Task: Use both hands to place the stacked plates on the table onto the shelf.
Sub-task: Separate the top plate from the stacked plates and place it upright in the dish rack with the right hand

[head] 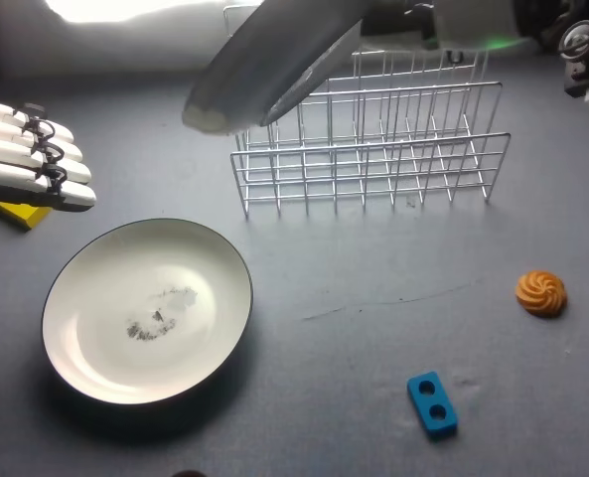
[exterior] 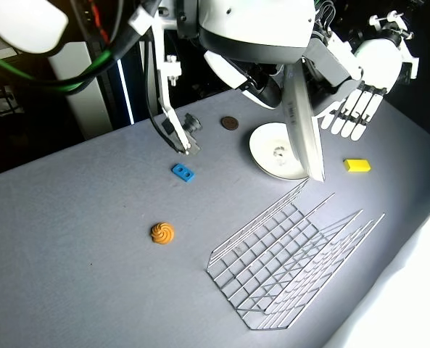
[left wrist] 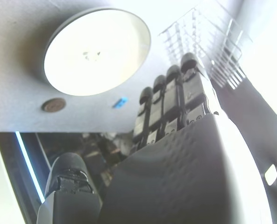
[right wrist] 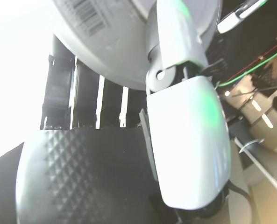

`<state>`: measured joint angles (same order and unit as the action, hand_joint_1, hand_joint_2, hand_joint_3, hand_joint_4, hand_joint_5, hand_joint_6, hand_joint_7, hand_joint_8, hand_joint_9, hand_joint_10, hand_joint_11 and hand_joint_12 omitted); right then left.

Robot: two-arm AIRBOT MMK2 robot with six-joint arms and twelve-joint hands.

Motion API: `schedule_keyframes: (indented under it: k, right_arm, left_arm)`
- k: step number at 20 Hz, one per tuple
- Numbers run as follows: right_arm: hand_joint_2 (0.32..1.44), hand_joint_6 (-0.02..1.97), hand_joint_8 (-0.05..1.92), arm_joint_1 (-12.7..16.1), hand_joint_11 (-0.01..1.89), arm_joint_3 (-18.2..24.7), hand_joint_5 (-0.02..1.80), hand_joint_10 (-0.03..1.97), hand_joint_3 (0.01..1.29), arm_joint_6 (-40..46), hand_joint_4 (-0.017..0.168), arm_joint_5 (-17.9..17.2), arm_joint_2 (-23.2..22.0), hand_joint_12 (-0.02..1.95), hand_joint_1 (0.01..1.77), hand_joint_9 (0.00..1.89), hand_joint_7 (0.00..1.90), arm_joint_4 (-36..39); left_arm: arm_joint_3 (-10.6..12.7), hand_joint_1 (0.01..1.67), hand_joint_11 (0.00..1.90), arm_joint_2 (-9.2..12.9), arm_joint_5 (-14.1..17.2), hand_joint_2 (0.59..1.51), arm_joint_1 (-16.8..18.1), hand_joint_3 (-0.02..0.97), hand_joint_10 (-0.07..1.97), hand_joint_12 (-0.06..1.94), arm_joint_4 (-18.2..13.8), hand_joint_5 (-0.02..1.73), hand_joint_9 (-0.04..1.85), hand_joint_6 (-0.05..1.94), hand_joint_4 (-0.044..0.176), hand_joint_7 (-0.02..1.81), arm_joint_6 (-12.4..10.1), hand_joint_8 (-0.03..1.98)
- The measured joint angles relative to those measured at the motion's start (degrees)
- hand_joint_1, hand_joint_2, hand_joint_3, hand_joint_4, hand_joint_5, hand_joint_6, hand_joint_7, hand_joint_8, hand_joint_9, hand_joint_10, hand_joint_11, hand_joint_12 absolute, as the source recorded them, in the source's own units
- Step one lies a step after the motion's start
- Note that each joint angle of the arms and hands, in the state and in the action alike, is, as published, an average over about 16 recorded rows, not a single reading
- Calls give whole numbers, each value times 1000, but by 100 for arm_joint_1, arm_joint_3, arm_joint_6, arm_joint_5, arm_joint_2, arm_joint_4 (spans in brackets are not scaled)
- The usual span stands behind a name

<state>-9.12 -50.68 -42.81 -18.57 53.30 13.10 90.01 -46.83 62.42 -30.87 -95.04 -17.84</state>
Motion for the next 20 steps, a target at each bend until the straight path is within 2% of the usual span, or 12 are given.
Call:
schedule_keyframes:
  k: [5,9,16,20]
  right_arm:
    - [1023,1070,1059,240,568,-542,826,1374,16,2131,-3,249,14,1502,1332,840,934,894]
    - [1033,1062,1050,423,569,-909,830,1360,15,3321,-5,652,75,1489,1343,838,938,1241]
    - [1051,1046,1055,639,571,-1343,832,1339,16,4060,-7,1405,286,1475,1362,827,942,1160]
    - [1058,1045,1059,644,562,-1556,829,1339,16,4118,-7,1644,455,1479,1366,820,937,1069]
  left_arm:
    - [-17,19,29,-3,-19,1091,-9,15,8,49,-86,68,43,19,3,68,-5,19]
    - [-55,19,25,-15,-68,1092,-45,14,8,48,-142,69,42,20,4,66,-6,19]
    - [-214,19,23,-63,-256,1088,-226,14,9,47,-159,69,37,19,6,60,78,19]
    - [-307,19,26,-105,-413,1087,-432,13,9,47,-84,69,38,20,5,57,200,19]
